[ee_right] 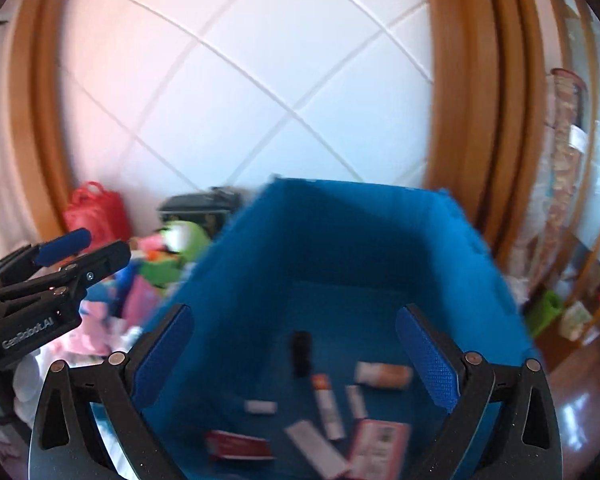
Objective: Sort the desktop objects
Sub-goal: 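Return both tools from the crate to the pile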
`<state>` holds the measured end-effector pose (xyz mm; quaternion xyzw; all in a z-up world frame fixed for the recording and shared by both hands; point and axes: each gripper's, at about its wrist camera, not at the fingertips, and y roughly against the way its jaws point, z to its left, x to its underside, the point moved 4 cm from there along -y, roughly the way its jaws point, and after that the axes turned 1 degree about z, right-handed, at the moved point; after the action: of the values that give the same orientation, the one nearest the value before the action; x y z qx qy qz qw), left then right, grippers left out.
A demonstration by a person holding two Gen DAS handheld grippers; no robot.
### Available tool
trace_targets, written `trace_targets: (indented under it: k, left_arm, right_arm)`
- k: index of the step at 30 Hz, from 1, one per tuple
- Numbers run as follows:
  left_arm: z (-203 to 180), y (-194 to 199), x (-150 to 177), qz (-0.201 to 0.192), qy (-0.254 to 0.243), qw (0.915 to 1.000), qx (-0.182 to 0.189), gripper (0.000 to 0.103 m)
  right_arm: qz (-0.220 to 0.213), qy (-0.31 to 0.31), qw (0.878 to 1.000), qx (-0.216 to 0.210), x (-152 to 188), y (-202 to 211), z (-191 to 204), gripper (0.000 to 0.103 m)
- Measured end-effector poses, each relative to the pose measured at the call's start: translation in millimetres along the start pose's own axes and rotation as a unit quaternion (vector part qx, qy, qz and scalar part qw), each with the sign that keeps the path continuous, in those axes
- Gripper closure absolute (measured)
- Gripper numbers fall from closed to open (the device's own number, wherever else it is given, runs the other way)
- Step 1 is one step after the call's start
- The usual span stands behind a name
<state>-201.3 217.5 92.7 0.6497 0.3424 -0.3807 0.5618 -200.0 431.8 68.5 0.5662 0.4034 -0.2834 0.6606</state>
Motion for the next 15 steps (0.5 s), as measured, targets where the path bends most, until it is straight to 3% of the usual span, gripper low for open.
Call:
trace_targets:
  k: [5, 10, 15]
  left_arm:
    - [95.2, 22.0, 28.5, 0.006, 0.024, 0.9976, -0.065, 0.036]
    - [188.6, 42.4, 56.3, 0.011, 0.053, 0.9934, -0.101, 0.036]
    - [277.2, 48.8, 91.9, 0.04, 0.063, 0.9879, -0.136, 0.036]
  right_arm:
    - [-0.014, 0.02, 0.998, -0.052, 4.2, -3.0, 71.2, 0.0]
    - [-0.03, 0.029, 0.995, -0.092, 5.6, -6.9, 142.2, 0.0]
    - [-0.016, 0.027, 0.992, -0.121, 14.5, -29.2, 204.5, 0.0]
